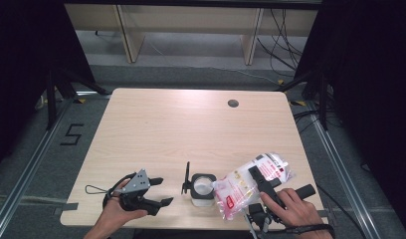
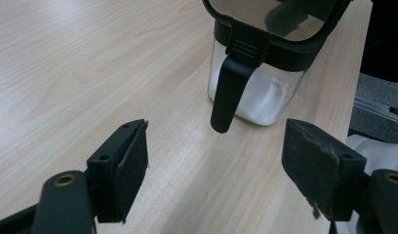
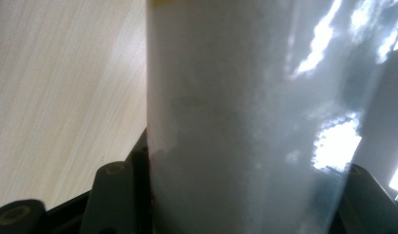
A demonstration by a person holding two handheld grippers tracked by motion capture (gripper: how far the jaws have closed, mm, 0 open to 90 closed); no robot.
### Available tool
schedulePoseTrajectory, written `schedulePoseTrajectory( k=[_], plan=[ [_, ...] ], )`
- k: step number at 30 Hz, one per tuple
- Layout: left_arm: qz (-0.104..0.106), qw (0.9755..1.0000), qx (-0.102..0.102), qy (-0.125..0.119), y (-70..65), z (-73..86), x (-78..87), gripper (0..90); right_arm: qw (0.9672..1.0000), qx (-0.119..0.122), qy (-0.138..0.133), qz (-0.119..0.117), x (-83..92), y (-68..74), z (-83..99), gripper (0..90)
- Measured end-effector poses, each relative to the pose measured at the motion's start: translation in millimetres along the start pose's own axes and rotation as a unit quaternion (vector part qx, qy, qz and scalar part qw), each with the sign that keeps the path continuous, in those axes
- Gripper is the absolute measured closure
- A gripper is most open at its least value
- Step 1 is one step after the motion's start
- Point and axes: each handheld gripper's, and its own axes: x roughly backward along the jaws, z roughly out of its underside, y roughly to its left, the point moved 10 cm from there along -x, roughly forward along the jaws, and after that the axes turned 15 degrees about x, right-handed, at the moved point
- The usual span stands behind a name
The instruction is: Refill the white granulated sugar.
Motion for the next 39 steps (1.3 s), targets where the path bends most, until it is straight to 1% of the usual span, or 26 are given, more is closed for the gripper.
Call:
schedulePoseTrajectory(
  k=[5,6,8,9,13,16,20,22,23,24,27,28,31,32,33,34,35,36,37,39],
  plan=[
    [-0.001,1.0000,-0.001,0.001,0.2,0.1,0.1,25.0,1.0000,0.001,-0.001,0.001,-0.1,-0.3,0.0,46.3],
    [0.002,1.0000,0.001,0.000,-0.2,0.0,-0.3,24.9,1.0000,0.001,-0.001,0.001,-0.1,-0.2,0.0,46.3],
    [-0.001,1.0000,0.000,0.000,0.1,0.0,0.0,25.0,1.0000,0.001,-0.001,0.001,-0.2,-0.2,-0.1,46.4],
    [0.000,1.0000,0.000,0.001,0.1,-0.1,0.0,25.0,1.0000,-0.002,-0.001,-0.002,-0.1,0.8,-0.2,46.4],
    [0.002,1.0000,0.001,-0.003,-0.2,-0.4,-0.5,25.0,1.0000,-0.001,-0.002,-0.001,-0.2,0.5,-0.5,46.4],
    [0.001,1.0000,-0.001,0.001,0.1,0.1,0.0,24.9,1.0000,-0.001,-0.002,-0.002,-0.2,0.6,-0.5,46.4],
    [0.003,1.0000,0.003,-0.004,-0.6,-0.5,-1.0,25.0,1.0000,0.006,-0.002,-0.004,-0.3,0.3,-0.6,46.4],
    [0.003,1.0000,0.003,-0.004,-0.5,-0.5,-0.9,25.0,1.0000,-0.003,0.000,-0.007,0.3,2.1,-0.4,46.4],
    [0.002,1.0000,0.001,-0.002,-0.1,-0.4,-0.4,24.9,1.0000,0.001,0.000,-0.006,0.3,1.2,-0.6,46.4],
    [-0.001,1.0000,-0.001,0.000,0.3,0.0,0.1,25.0,1.0000,0.000,0.000,-0.005,0.5,0.8,-0.6,46.4],
    [0.002,1.0000,0.000,-0.002,-0.1,-0.3,-0.3,25.0,1.0000,-0.005,0.004,-0.006,1.6,1.9,0.1,46.4],
    [0.002,1.0000,0.000,-0.002,0.0,-0.3,-0.3,25.0,1.0000,-0.002,0.004,-0.005,1.8,0.9,0.1,46.5],
    [0.002,1.0000,-0.001,-0.002,0.1,-0.4,-0.2,25.0,1.0000,-0.004,0.005,-0.004,2.0,0.4,-0.2,46.5],
    [0.002,1.0000,0.000,-0.002,0.0,-0.4,-0.3,25.0,0.9999,0.012,0.000,0.001,1.4,-2.2,-1.1,46.5],
    [-0.001,1.0000,-0.001,0.000,0.2,0.0,0.1,24.9,1.0000,0.009,0.002,-0.003,1.8,-1.4,-1.7,46.5],
    [0.001,1.0000,-0.001,0.001,0.0,0.0,0.0,25.0,1.0000,0.001,0.006,-0.005,2.3,0.4,-1.7,46.5],
    [0.001,1.0000,-0.001,0.001,0.0,0.0,0.0,24.9,1.0000,0.001,0.006,-0.005,2.3,0.4,-1.7,46.5],
    [0.000,1.0000,0.000,0.000,0.0,0.0,0.1,25.0,0.9999,0.004,0.007,-0.008,2.3,1.1,-2.5,46.5],
    [0.001,1.0000,0.000,0.000,-0.1,0.0,0.1,25.0,0.9999,0.017,-0.002,-0.002,0.5,-1.9,-4.7,46.5],
    [0.000,1.0000,-0.001,0.000,0.1,0.0,0.2,25.0,0.9999,0.017,-0.003,0.000,0.4,-1.9,-5.5,46.6]
  ],
)
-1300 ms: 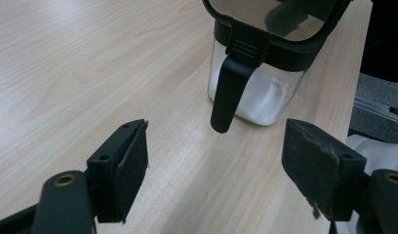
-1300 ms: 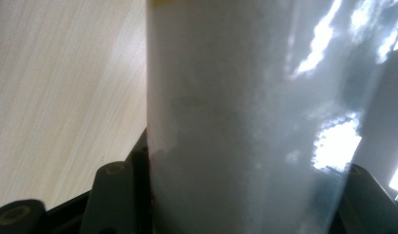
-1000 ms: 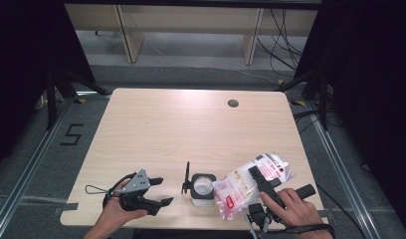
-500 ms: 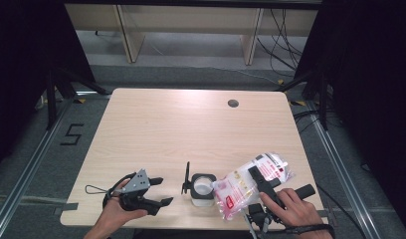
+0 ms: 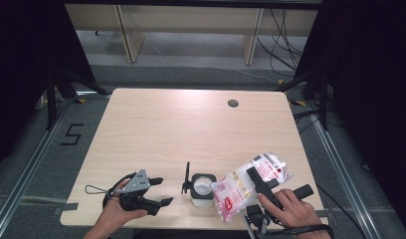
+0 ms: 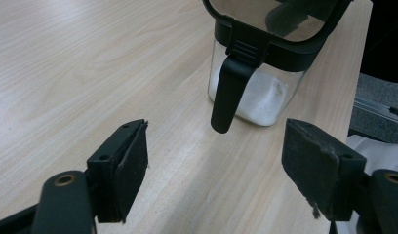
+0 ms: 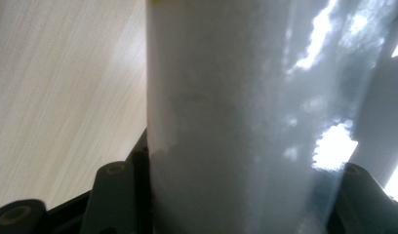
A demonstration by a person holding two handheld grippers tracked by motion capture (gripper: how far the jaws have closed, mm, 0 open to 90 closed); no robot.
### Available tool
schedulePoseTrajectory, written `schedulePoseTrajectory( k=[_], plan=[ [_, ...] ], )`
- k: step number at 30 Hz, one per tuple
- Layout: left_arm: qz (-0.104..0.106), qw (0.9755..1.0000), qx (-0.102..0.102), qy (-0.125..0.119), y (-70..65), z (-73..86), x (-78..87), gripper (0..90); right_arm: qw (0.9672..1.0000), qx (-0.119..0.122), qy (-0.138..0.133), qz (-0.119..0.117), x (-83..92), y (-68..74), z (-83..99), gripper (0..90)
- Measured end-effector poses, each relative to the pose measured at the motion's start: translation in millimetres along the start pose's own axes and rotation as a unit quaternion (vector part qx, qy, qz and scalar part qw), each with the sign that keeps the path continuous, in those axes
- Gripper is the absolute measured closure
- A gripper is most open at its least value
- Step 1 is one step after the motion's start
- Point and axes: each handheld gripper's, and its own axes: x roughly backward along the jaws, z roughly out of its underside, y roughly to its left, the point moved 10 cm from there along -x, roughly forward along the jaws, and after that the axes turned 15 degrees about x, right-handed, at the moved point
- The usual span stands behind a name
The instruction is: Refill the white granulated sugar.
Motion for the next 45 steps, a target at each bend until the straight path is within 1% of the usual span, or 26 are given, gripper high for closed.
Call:
schedulePoseTrajectory(
  k=[3,4,6,7,8,13,14,19,20,25,26,28,38,39,45],
  plan=[
    [0.001,1.0000,0.000,-0.003,-0.2,-0.2,-0.4,24.9,1.0000,-0.003,0.006,-0.003,0.7,1.0,0.5,46.6],
    [0.001,1.0000,0.001,-0.003,-0.2,-0.3,-0.5,25.0,1.0000,0.001,0.005,-0.004,0.8,0.5,0.4,46.6],
    [0.001,1.0000,0.000,-0.003,-0.3,-0.4,-0.3,25.0,1.0000,-0.001,0.008,-0.005,1.4,0.8,0.5,46.6],
    [0.001,1.0000,0.001,-0.002,-0.4,-0.3,-0.2,25.0,0.9999,-0.007,0.011,-0.006,2.1,1.9,0.9,46.6],
    [0.000,1.0000,0.001,0.000,-0.3,0.0,0.2,25.0,0.9999,-0.002,0.009,-0.004,1.8,0.8,0.6,46.6],
    [0.001,1.0000,0.000,-0.003,-0.3,-0.3,-0.3,25.0,0.9999,0.001,0.010,-0.004,2.1,0.4,0.6,46.6],
    [0.001,1.0000,0.000,-0.003,-0.2,-0.3,-0.3,25.0,0.9999,0.014,0.005,0.000,1.3,-2.5,-0.2,46.6],
    [0.002,1.0000,0.000,0.000,-0.3,0.0,0.2,24.9,0.9999,0.012,0.005,0.000,1.6,-2.6,-0.3,46.6],
    [0.001,1.0000,0.001,-0.003,-0.3,-0.4,-0.2,24.9,0.9999,0.012,0.005,0.000,1.6,-2.6,-0.3,46.6],
    [0.001,1.0000,0.000,-0.003,-0.1,-0.3,-0.1,25.0,1.0000,0.009,0.002,0.001,1.3,-2.4,-0.4,46.7],
    [0.002,1.0000,0.000,0.000,0.0,0.0,0.2,24.9,1.0000,0.003,0.004,-0.002,1.7,-0.8,0.0,46.7],
    [0.002,1.0000,0.002,-0.001,-0.2,-0.1,0.0,25.0,1.0000,0.005,0.003,-0.002,1.5,-1.2,-0.1,46.7],
    [0.001,1.0000,0.000,-0.002,0.1,-0.2,-0.3,25.0,1.0000,0.002,0.002,-0.002,1.8,-1.4,-0.2,46.8],
    [0.001,1.0000,0.000,-0.002,0.1,-0.2,-0.3,25.0,1.0000,0.006,-0.001,-0.001,1.4,-2.4,-0.6,46.8],
    [0.002,1.0000,0.003,-0.002,-0.3,0.0,-0.3,25.0,1.0000,0.001,-0.002,0.001,1.1,-1.9,-1.7,46.9]
  ],
)
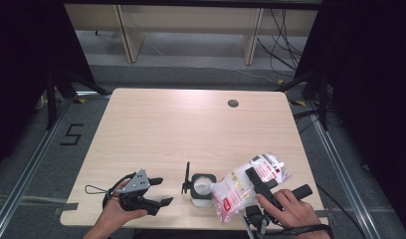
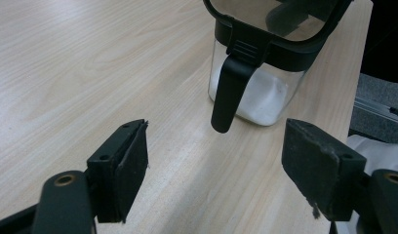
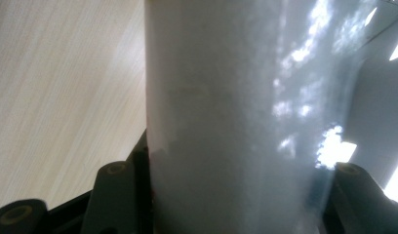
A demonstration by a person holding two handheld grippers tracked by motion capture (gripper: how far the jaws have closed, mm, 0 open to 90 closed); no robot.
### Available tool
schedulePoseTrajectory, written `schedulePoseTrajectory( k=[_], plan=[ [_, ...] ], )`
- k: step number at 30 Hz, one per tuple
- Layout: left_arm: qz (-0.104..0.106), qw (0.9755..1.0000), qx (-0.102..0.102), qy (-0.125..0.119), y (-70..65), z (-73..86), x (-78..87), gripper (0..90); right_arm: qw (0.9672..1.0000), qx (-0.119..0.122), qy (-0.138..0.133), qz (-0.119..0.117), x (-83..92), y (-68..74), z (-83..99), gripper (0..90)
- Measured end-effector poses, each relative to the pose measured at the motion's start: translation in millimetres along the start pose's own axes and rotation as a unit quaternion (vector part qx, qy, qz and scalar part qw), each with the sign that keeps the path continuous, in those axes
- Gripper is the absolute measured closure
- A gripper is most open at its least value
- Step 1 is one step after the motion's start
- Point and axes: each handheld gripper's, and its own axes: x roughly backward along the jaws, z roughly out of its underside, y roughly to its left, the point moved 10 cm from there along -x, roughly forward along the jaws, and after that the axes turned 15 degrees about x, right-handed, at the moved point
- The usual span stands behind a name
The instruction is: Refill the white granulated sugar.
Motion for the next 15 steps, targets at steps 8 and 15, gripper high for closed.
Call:
schedulePoseTrajectory(
  k=[8,15],
  plan=[
    [-0.001,1.0000,0.000,0.000,-0.1,0.0,0.3,25.0,1.0000,-0.002,0.000,0.000,0.7,-0.8,1.1,47.2],
    [0.000,1.0000,-0.001,-0.001,0.1,-0.2,0.2,25.0,0.9999,-0.010,-0.003,-0.001,0.1,1.1,2.3,47.8]
  ],
)
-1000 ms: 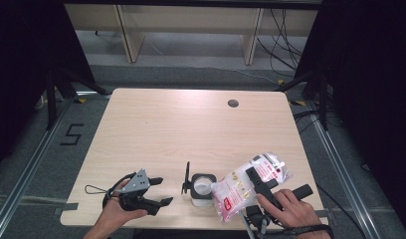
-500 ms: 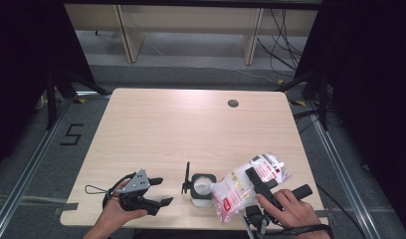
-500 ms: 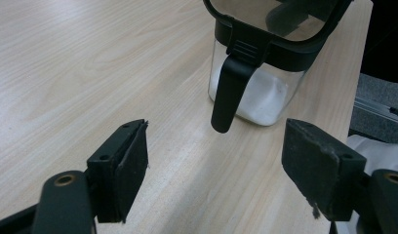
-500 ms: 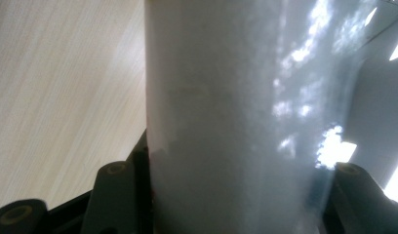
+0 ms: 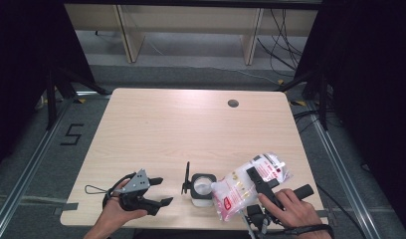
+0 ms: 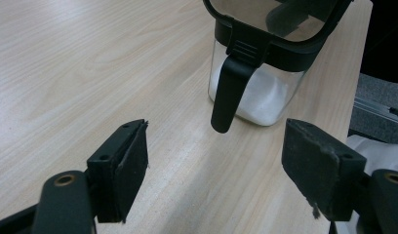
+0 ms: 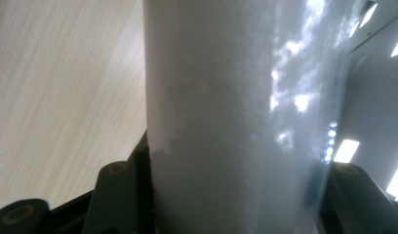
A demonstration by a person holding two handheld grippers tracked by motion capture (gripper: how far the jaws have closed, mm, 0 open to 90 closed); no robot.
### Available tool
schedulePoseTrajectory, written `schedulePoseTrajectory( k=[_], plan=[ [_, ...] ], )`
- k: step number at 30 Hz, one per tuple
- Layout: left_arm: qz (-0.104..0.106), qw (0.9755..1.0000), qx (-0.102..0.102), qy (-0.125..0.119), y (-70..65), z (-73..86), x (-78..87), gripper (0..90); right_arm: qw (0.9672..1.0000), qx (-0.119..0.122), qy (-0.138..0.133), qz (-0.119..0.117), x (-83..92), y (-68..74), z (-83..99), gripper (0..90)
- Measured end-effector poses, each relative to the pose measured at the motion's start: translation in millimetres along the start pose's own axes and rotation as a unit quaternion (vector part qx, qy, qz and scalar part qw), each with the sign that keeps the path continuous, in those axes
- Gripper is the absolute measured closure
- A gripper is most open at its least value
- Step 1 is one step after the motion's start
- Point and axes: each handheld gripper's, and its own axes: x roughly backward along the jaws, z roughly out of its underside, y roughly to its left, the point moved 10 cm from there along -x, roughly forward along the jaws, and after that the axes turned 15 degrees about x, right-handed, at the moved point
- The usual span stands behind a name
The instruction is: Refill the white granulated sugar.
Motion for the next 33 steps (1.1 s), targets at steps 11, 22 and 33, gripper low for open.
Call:
schedulePoseTrajectory(
  k=[11,22,33],
  plan=[
    [-0.001,1.0000,0.000,0.002,0.3,0.3,0.3,25.0,1.0000,-0.006,0.001,-0.001,0.6,0.0,-0.2,48.2],
    [-0.002,1.0000,-0.003,0.001,0.7,-0.1,0.6,25.0,0.9999,-0.010,-0.002,-0.002,-0.5,1.9,-2.1,49.1],
    [-0.001,1.0000,0.002,0.001,-0.1,0.4,-0.3,25.0,0.9998,-0.021,-0.004,-0.003,-1.5,3.9,-2.4,50.3]
  ],
)
